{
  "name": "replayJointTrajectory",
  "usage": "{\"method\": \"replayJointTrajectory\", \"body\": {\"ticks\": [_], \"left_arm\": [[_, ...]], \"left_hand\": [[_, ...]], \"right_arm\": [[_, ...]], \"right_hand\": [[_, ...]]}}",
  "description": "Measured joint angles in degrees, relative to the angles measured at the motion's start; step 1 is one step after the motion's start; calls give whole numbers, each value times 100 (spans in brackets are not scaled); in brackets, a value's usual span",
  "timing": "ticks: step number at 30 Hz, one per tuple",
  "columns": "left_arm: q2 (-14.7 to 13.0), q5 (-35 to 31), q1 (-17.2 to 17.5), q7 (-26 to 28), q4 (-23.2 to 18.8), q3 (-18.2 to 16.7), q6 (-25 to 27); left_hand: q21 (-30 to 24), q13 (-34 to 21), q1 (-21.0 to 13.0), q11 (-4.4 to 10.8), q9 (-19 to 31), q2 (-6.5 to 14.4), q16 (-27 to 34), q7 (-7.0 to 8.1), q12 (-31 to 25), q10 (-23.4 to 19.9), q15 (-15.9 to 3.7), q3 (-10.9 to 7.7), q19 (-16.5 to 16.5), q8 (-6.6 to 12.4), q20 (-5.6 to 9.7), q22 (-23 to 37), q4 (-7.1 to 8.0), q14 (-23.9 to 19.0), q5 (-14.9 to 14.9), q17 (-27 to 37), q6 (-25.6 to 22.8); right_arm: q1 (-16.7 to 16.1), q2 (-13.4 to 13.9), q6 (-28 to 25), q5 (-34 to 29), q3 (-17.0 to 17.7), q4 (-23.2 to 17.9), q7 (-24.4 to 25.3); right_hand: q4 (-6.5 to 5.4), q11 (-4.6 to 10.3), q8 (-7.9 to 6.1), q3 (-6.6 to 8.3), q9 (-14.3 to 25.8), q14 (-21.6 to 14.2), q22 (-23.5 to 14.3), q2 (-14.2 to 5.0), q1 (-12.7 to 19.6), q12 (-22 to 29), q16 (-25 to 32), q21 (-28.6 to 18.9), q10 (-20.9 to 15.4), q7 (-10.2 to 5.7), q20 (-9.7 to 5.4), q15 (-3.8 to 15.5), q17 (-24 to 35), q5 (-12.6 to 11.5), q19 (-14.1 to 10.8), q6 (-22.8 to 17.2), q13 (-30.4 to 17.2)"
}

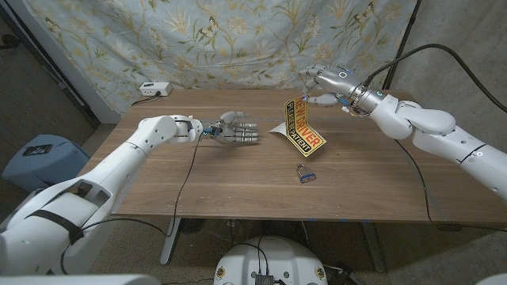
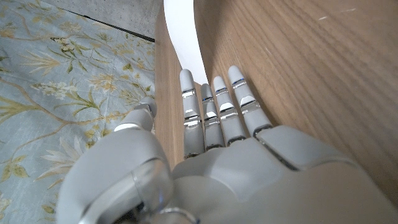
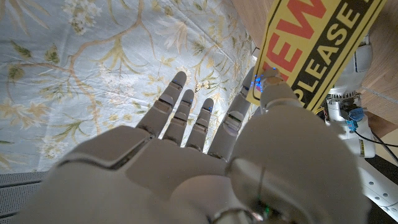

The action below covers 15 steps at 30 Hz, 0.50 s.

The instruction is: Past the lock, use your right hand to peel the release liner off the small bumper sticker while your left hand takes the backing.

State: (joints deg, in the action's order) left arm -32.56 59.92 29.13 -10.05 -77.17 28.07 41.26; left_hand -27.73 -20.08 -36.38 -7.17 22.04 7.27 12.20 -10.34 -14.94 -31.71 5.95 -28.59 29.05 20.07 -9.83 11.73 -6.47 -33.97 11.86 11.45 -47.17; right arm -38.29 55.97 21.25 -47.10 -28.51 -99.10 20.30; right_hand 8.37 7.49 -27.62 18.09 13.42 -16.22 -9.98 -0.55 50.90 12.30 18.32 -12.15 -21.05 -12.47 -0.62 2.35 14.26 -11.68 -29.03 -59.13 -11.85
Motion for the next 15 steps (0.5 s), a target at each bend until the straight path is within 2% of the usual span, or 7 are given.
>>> {"method": "replayJointTrajectory", "body": {"ticks": [12,15], "left_arm": [[246,-126,-130,-188,335,70,-92],[293,-126,-147,-188,388,83,-92]], "left_hand": [[0,1,5,0,-27,-5,0,0,-1,0,-1,0,0,0,0,0,0,0,0,0,0],[0,1,28,0,-27,18,0,0,-1,0,-1,0,0,0,0,0,0,0,1,0,0]], "right_arm": [[-92,50,-72,-50,124,-194,28],[-92,50,-80,-63,124,-194,31]], "right_hand": [[1,0,0,0,4,0,0,0,0,0,0,0,0,0,0,0,-1,0,0,0,0],[32,0,0,-32,-1,0,0,0,0,1,0,0,0,0,0,0,-1,0,0,0,0]]}}
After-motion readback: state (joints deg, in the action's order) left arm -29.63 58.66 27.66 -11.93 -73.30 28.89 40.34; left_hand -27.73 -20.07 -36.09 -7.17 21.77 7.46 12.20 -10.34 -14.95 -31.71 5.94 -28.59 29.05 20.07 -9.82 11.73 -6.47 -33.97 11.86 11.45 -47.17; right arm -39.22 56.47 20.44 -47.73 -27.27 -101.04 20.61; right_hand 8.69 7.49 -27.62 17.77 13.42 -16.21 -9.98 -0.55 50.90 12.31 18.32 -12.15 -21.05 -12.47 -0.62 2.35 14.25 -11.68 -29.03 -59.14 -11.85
